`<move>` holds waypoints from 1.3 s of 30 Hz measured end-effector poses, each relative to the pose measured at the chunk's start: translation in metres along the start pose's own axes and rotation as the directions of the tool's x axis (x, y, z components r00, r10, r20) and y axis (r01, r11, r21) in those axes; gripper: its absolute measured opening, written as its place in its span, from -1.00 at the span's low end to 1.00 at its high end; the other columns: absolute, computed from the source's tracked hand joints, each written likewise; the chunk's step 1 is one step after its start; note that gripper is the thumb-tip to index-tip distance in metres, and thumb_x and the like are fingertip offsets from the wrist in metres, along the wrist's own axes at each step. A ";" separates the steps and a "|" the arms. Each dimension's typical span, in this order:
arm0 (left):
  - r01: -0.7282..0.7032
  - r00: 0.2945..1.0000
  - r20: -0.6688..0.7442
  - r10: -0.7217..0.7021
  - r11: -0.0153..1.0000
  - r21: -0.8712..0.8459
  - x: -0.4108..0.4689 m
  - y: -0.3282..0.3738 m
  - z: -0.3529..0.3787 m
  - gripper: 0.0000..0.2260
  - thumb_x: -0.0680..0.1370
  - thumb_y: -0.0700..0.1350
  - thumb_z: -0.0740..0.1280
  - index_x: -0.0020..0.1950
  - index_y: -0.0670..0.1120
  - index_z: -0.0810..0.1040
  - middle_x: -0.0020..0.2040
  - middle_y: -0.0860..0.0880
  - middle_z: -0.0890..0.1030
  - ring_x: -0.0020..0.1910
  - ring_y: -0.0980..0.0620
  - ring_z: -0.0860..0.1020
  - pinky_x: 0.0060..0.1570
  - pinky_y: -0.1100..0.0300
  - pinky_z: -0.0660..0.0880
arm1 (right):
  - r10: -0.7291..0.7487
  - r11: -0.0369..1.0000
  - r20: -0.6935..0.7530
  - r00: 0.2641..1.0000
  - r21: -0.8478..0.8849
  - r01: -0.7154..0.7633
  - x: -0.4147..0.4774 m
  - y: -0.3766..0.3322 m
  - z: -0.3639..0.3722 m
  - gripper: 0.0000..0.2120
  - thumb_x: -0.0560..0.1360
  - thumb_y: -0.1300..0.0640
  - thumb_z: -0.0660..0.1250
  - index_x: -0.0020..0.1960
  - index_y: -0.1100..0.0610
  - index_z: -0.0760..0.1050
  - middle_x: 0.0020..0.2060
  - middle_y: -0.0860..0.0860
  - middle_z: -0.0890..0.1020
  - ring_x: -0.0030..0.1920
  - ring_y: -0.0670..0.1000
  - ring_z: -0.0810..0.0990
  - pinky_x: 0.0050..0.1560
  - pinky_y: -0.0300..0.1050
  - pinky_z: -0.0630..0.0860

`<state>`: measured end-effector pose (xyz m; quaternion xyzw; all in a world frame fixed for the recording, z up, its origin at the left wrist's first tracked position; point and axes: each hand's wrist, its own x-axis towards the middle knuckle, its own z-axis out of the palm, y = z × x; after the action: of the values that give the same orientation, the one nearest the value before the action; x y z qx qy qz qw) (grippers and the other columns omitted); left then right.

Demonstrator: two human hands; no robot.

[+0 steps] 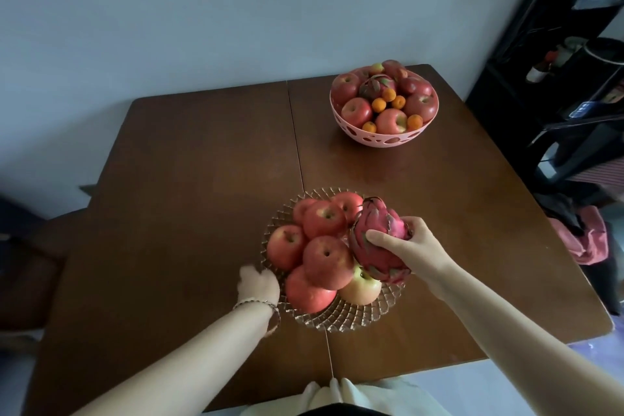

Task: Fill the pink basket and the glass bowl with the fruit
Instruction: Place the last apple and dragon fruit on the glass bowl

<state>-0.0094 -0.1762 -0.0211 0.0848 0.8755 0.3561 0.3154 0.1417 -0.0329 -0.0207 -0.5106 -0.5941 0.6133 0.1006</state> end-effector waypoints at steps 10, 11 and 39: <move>-0.395 0.890 0.361 0.279 0.866 0.305 0.045 0.063 0.023 -0.56 0.51 0.04 0.31 0.35 -0.04 0.39 0.31 -0.11 0.47 0.27 -0.09 0.46 0.22 0.15 0.36 | -0.011 1.000 -0.013 1.000 -0.026 0.010 0.018 -0.008 0.008 -0.52 0.29 -0.01 0.52 0.14 0.10 0.47 0.01 0.08 0.60 -0.02 0.09 0.63 0.02 0.03 0.61; -0.403 0.884 0.379 0.274 0.857 0.320 0.045 0.065 0.025 -0.60 0.51 0.03 0.32 0.30 -0.09 0.44 0.26 -0.12 0.52 0.23 -0.10 0.48 0.16 0.17 0.38 | -0.010 1.000 -0.012 1.000 -0.022 0.010 0.018 -0.009 0.007 -0.51 0.30 0.00 0.53 0.15 0.10 0.48 0.01 0.09 0.60 -0.02 0.09 0.63 0.01 0.01 0.61; -0.411 0.910 0.185 0.371 0.749 0.520 0.003 0.030 0.019 -0.22 0.30 0.32 0.37 0.34 -0.08 0.22 0.24 -0.08 0.34 0.22 -0.08 0.38 0.13 0.05 0.47 | -0.101 0.977 0.001 0.995 -0.187 0.099 0.031 -0.025 0.006 -0.43 0.51 -0.22 0.16 0.43 0.03 0.25 0.31 0.08 0.47 0.25 0.07 0.48 0.24 -0.04 0.43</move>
<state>-0.0024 -0.1426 -0.0126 0.3649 0.8912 0.1454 0.2267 0.1107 -0.0072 -0.0173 -0.4898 -0.6736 0.5469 0.0854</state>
